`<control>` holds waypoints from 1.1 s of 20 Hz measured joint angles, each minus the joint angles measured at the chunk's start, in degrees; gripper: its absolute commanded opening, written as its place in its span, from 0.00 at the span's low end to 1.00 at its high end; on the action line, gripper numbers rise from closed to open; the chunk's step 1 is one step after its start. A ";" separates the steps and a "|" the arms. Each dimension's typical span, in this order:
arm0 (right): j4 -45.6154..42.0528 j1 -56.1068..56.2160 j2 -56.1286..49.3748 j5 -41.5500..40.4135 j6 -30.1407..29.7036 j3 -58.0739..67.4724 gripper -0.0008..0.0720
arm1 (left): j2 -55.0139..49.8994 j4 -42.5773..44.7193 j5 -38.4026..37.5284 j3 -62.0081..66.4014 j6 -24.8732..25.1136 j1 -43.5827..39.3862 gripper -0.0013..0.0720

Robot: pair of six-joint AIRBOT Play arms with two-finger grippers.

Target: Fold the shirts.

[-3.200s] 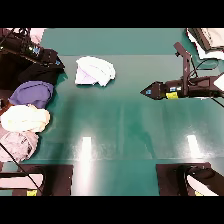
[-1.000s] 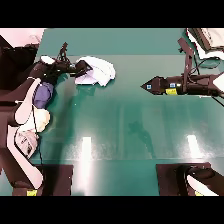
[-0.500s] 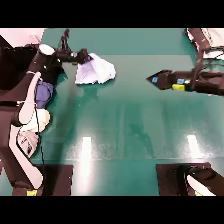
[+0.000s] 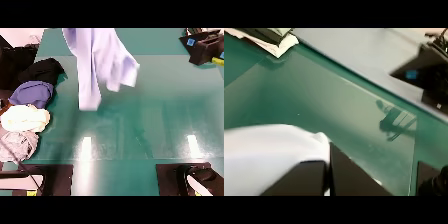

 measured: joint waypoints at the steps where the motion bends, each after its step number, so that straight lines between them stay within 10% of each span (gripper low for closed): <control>1: -0.33 0.00 0.09 0.07 0.00 0.35 0.03 | 2.12 2.67 -1.14 -0.04 -0.13 -0.70 0.06; 9: -0.81 0.00 0.28 4.09 0.37 1.16 0.03 | 4.09 14.67 0.33 -20.37 -3.45 -9.55 0.11; 11: -0.87 0.00 0.28 5.07 0.48 1.18 0.03 | 1.77 15.19 3.23 -24.48 -3.89 -10.86 0.92; 22: -0.94 0.00 0.17 7.23 0.68 1.18 0.03 | 3.17 19.63 -4.85 -35.87 -11.37 4.37 0.94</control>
